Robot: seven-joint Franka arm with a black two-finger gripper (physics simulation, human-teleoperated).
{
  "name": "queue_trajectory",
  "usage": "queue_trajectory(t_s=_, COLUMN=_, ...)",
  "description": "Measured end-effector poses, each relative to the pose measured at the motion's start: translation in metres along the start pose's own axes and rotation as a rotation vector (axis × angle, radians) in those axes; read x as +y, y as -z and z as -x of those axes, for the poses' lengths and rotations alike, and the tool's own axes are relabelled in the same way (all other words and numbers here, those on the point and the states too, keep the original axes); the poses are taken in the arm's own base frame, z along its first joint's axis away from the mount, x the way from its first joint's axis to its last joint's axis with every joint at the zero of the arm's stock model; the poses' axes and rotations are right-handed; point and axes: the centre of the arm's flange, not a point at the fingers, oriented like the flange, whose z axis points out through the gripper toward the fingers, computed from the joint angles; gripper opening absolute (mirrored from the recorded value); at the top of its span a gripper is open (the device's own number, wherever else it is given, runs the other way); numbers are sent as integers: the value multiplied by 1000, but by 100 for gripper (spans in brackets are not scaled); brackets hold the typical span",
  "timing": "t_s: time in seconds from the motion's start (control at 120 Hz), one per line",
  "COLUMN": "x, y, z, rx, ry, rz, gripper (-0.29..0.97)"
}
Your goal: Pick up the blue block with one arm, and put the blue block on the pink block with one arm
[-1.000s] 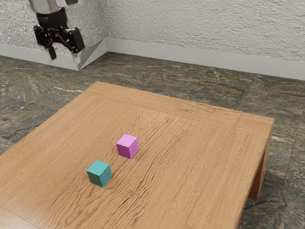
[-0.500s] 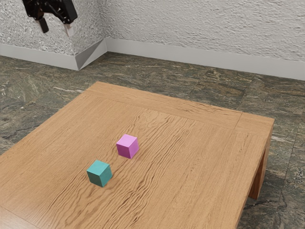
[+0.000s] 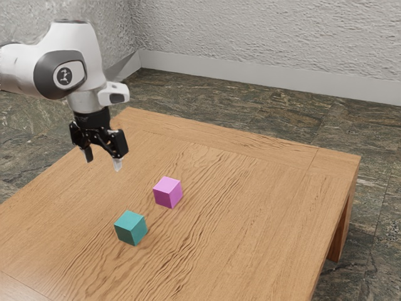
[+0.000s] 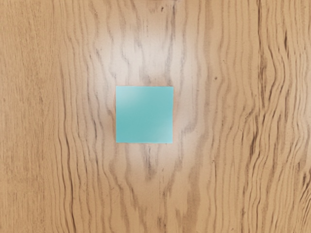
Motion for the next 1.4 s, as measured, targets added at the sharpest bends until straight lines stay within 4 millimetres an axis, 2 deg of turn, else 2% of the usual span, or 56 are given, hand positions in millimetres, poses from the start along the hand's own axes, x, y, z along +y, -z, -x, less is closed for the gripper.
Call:
queue_trajectory(t_s=0.258, x=1, y=-71, z=14, rx=75, ry=-30, rz=-14, gripper=68)
queue_trajectory(t_s=0.608, x=-1, y=-132, z=15, rx=111, ry=-47, rz=-15, gripper=68)
queue_trajectory(t_s=0.725, x=-2, y=-152, z=8, rx=95, ry=-46, rz=-12, gripper=68)
queue_trajectory(t_s=0.833, x=-3, y=-163, z=2, rx=91, ry=-48, rz=-11, gripper=68)
queue_trajectory(t_s=1.083, x=-3, y=-170, z=-4, rx=96, ry=-59, rz=-13, gripper=68)
queue_trajectory(t_s=1.258, x=-3, y=-186, z=-18, rx=68, ry=-63, rz=-11, gripper=68)
queue_trajectory(t_s=1.4, x=-3, y=-198, z=-21, rx=46, ry=-67, rz=-11, gripper=68)
